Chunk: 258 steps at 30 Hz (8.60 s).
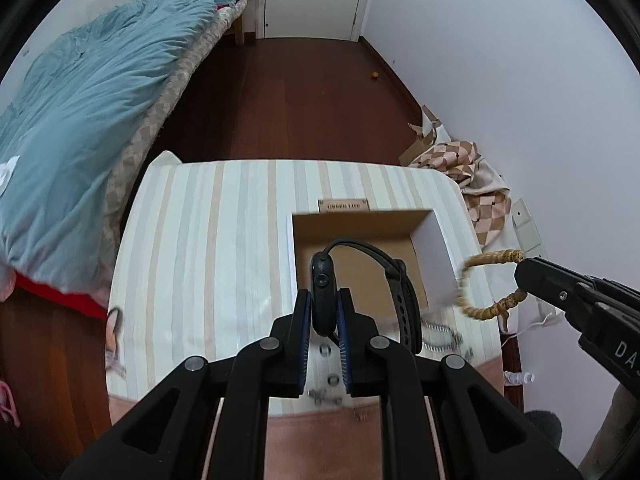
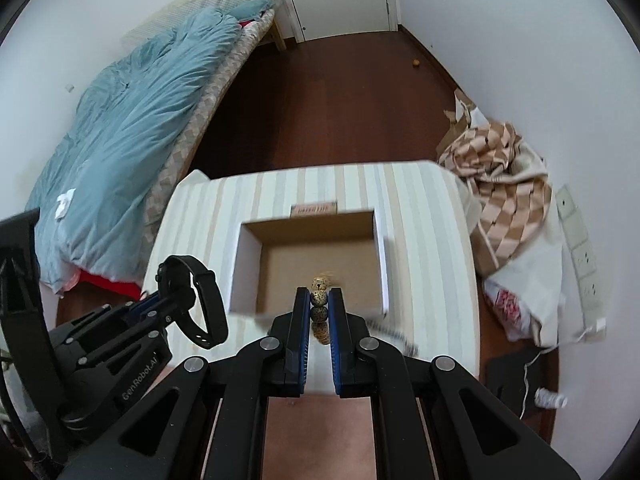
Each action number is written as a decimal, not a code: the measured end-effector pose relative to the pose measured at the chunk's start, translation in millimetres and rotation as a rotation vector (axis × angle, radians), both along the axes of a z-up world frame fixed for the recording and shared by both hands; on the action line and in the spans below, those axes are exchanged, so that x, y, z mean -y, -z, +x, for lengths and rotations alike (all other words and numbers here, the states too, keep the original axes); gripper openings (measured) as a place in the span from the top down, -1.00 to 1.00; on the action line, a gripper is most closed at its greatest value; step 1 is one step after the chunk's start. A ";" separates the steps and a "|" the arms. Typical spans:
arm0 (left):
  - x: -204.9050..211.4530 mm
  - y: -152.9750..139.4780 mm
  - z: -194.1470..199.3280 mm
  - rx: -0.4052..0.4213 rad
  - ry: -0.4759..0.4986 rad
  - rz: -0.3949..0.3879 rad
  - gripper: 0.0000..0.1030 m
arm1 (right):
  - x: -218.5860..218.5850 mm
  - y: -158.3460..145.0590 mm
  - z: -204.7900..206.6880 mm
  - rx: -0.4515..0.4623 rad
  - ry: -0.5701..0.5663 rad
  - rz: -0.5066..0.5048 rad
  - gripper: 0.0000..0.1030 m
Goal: Organize jewelry
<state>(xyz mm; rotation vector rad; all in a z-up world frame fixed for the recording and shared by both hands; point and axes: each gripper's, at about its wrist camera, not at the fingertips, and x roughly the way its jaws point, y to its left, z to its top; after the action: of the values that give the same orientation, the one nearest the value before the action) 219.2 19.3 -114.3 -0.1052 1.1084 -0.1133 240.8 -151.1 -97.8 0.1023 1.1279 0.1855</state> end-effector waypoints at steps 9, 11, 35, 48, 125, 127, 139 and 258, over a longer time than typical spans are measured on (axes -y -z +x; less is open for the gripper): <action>-5.5 42.8 59.5 -0.155 0.015 -0.098 0.79 | -9.5 41.2 54.9 -0.108 -0.028 0.024 0.82; -5.2 47.8 66.9 -0.178 0.008 -0.105 0.78 | -10.8 51.4 65.4 -0.147 -0.034 0.061 0.82; -25.1 26.4 27.3 -0.026 -0.127 0.154 -0.98 | 0.1 73.5 23.4 -0.108 -0.005 -0.242 -0.81; -29.7 -28.7 -45.4 0.112 -0.161 0.179 -0.98 | -2.9 15.5 -40.9 0.024 0.021 -0.210 -0.82; 78.4 146.7 -106.4 -0.079 0.040 0.147 0.60 | 99.4 181.3 -149.7 -0.139 0.290 0.007 1.00; 83.1 146.8 -105.8 -0.075 0.045 0.148 0.81 | 99.2 182.1 -149.3 -0.141 0.291 0.010 0.99; 65.5 100.5 -114.5 -0.041 0.093 0.034 0.83 | 89.0 136.4 -146.6 -0.076 0.238 0.150 1.00; -25.7 75.0 -105.3 0.019 -0.268 0.277 -1.00 | 88.4 137.1 -90.7 -0.096 0.253 0.048 -0.22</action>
<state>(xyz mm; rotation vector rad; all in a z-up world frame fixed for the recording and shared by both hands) 113.9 44.9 -189.3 -0.0039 1.0717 0.2780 150.1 -239.5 -234.9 0.2977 1.1954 -0.0182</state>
